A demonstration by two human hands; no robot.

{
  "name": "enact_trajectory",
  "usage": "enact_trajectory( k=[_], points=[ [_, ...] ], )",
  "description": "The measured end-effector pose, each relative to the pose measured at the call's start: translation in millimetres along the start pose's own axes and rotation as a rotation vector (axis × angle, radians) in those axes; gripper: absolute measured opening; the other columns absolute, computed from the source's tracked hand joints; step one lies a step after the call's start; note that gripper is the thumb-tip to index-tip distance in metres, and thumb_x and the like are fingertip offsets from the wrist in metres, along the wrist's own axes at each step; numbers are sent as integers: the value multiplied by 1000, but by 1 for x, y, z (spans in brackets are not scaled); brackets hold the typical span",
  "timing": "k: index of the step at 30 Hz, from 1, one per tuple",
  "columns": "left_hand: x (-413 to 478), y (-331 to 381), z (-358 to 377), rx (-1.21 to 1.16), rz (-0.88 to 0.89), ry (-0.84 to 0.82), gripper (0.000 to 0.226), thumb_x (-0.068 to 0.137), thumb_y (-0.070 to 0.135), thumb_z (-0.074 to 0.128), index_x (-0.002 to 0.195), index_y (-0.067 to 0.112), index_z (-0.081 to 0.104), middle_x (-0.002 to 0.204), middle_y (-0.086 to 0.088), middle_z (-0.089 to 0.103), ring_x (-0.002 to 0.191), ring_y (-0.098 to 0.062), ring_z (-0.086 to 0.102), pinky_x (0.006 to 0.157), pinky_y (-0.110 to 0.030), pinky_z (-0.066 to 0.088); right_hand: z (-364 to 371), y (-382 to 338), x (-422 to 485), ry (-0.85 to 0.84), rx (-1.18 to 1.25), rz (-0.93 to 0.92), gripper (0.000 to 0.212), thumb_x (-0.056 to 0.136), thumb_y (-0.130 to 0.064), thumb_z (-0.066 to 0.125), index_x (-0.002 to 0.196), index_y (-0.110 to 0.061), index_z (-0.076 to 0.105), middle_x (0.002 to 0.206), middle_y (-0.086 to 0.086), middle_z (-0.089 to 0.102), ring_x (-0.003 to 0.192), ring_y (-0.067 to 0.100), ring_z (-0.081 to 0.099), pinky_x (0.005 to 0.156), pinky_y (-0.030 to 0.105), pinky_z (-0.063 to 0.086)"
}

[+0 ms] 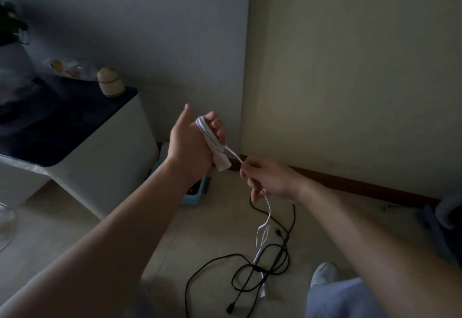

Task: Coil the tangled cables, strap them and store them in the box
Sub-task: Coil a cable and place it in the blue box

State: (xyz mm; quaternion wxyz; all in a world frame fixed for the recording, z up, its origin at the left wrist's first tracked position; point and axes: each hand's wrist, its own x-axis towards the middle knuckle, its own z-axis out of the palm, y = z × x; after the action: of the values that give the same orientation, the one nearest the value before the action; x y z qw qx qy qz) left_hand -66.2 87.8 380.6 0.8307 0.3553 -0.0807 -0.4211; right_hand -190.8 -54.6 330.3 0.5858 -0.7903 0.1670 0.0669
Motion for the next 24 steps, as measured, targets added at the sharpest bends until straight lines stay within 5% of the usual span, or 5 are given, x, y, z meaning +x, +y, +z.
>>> enact_trajectory(
  k=[4,10,14,18,24],
  points=[
    [3,11,-6,-58,70,79,57,97,62,35,90,10,57,82,-5,54,70,-18,53,73,-29,42,4,-5,-7,32,13,-27,13,104,-31,51,99,-21,56,54,-6,55,44,14,53,47,27,48],
    [5,12,-5,-53,124,149,56,98,60,37,103,6,49,88,-14,61,78,-31,62,79,-37,51,12,-15,-15,181,-311,-255,18,102,-28,53,105,-34,70,60,-19,60,56,-1,54,59,19,41],
    [6,4,-2,119,150,144,55,99,57,31,100,5,48,82,-17,63,74,-31,62,77,-39,50,13,-22,-18,322,-333,-347,12,97,-29,63,96,-26,75,77,-24,67,68,-6,60,56,11,40],
    [8,-14,5,367,148,101,49,104,47,24,103,2,45,79,-19,58,65,-29,56,66,-35,45,8,-26,-21,376,-309,-449,18,88,-18,73,82,-35,72,70,-28,67,65,-8,61,57,8,40],
    [1,-49,3,806,67,-121,67,92,53,33,95,-10,56,77,-21,58,67,-30,55,64,-36,46,-4,-40,-24,480,56,-525,11,78,-16,73,86,-24,72,72,-5,71,65,16,66,65,29,54]
  ],
)
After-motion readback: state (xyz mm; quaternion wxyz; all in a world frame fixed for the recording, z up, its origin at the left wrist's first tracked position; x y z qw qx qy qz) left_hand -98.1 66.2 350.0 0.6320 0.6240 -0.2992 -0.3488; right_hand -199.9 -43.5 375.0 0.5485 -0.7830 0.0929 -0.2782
